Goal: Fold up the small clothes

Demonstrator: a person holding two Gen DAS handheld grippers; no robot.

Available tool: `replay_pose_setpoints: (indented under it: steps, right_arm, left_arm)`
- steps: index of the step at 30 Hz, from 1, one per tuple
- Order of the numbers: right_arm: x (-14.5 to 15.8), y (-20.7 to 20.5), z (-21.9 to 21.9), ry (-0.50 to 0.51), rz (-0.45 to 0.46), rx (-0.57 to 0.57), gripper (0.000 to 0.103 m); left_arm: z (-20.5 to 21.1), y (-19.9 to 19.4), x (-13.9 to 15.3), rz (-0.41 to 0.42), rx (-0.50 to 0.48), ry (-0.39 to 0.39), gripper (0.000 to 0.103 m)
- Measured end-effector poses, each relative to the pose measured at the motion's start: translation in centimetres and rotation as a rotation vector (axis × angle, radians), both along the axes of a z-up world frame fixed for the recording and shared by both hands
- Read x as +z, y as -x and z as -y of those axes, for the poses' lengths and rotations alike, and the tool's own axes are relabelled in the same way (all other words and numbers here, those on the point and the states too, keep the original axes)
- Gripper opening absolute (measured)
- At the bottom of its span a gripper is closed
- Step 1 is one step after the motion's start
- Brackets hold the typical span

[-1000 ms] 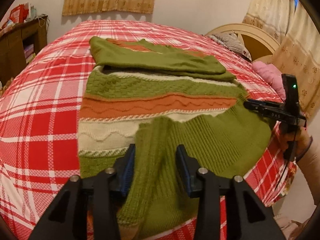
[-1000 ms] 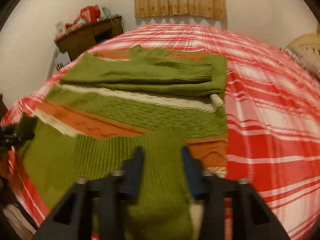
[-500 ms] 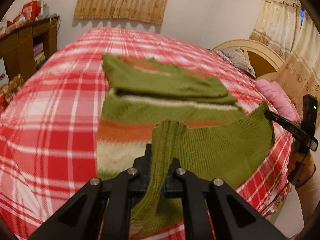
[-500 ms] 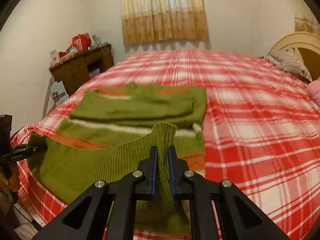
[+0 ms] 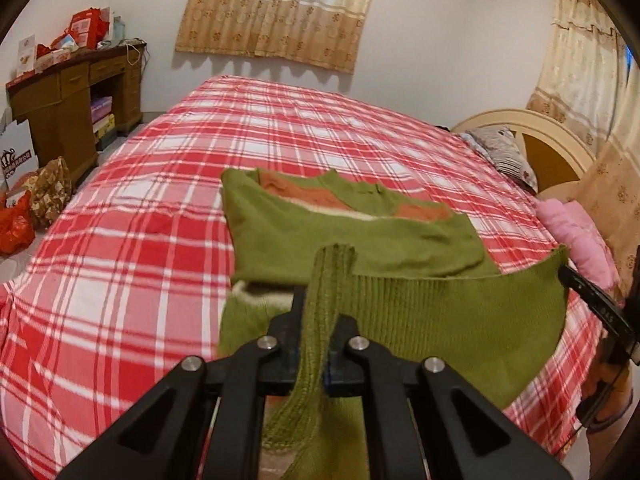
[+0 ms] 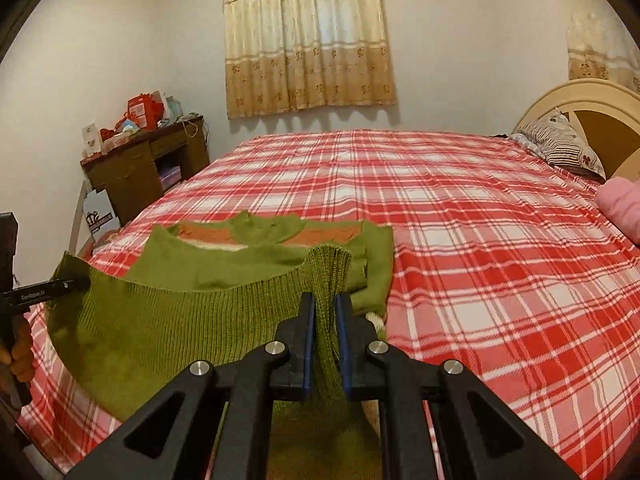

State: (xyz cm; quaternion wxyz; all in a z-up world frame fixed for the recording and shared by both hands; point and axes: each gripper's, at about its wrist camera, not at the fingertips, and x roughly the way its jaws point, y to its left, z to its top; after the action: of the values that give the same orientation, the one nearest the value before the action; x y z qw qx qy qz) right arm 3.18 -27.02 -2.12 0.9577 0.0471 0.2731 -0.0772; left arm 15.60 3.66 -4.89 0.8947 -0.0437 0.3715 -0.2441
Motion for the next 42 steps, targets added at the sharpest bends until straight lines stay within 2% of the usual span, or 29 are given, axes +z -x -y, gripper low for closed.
replay_pose_setpoints:
  steps: [18,31,35,41,42]
  right_arm:
    - [0.2,-10.3,2.5,0.048,-0.045,-0.018,0.009]
    - [-0.2,-20.3,4.8,0.087,-0.072,-0.05,0.009]
    - [-2.0,-23.2,5.9,0.095,-0.086,-0.079,0.009]
    - [-7.6,-25.8,7.3,0.136,-0.183,-0.123,0.009]
    - [-8.2,-26.1,7.8,0.117,-0.214,-0.13,0.009]
  left_arm:
    - [2.9,-9.7,1.1,-0.016,0.076,0.007,0.006]
    - [5.0,-16.9,1.3,-0.003,0.137,-0.013,0.005]
    - [5.9,-19.6,-0.3,-0.027,0.173,-0.011,0.005]
    - [7.3,-22.1,-5.1,-0.073,0.236,-0.11,0.006]
    - [7.3,-22.3,-5.6,-0.08,0.241,-0.116,0.006]
